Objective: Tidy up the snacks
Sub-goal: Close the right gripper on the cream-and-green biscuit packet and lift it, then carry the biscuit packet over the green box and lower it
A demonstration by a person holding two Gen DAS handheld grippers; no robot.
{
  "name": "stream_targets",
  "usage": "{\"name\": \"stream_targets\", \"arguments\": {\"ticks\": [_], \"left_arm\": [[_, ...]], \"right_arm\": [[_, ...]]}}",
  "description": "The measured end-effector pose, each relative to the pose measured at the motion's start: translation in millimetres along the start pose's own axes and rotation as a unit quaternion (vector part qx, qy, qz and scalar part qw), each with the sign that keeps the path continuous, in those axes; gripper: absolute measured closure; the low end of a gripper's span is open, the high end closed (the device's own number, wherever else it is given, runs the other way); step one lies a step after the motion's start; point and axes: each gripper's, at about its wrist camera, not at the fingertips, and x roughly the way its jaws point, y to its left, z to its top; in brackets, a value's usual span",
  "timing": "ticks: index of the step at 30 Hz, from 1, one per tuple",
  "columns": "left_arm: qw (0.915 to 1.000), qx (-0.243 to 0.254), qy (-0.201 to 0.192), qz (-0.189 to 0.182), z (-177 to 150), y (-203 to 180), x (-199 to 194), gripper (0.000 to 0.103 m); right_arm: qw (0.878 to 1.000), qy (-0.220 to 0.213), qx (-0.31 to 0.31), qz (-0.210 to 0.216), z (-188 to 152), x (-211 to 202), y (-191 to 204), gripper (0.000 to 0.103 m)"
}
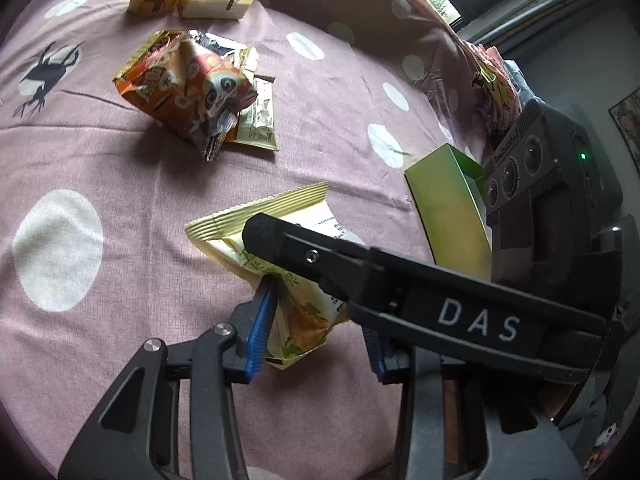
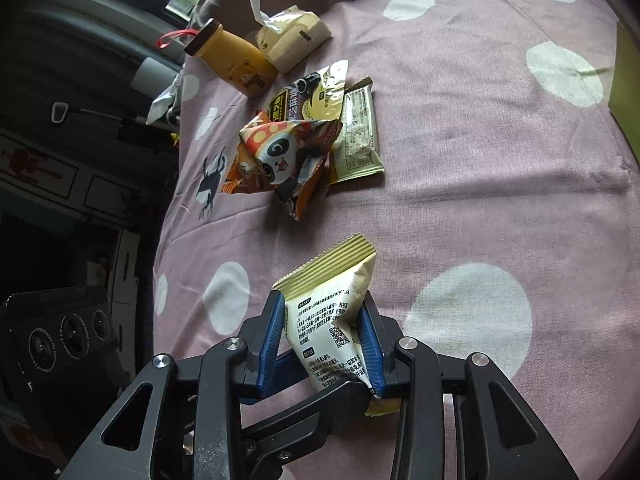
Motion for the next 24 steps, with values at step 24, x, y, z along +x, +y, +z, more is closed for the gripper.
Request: {"name": "stream_targets", "arguments": {"ticks": [24], "left_arm": [[0.9762,0.131,-0.173,-0.008,-15.5,-58.9,-61.4,0.064]], "right_arm": [[0.985,-0.152,-0.073,0.036,-15.4,-82.6,41.9,0.063]]}}
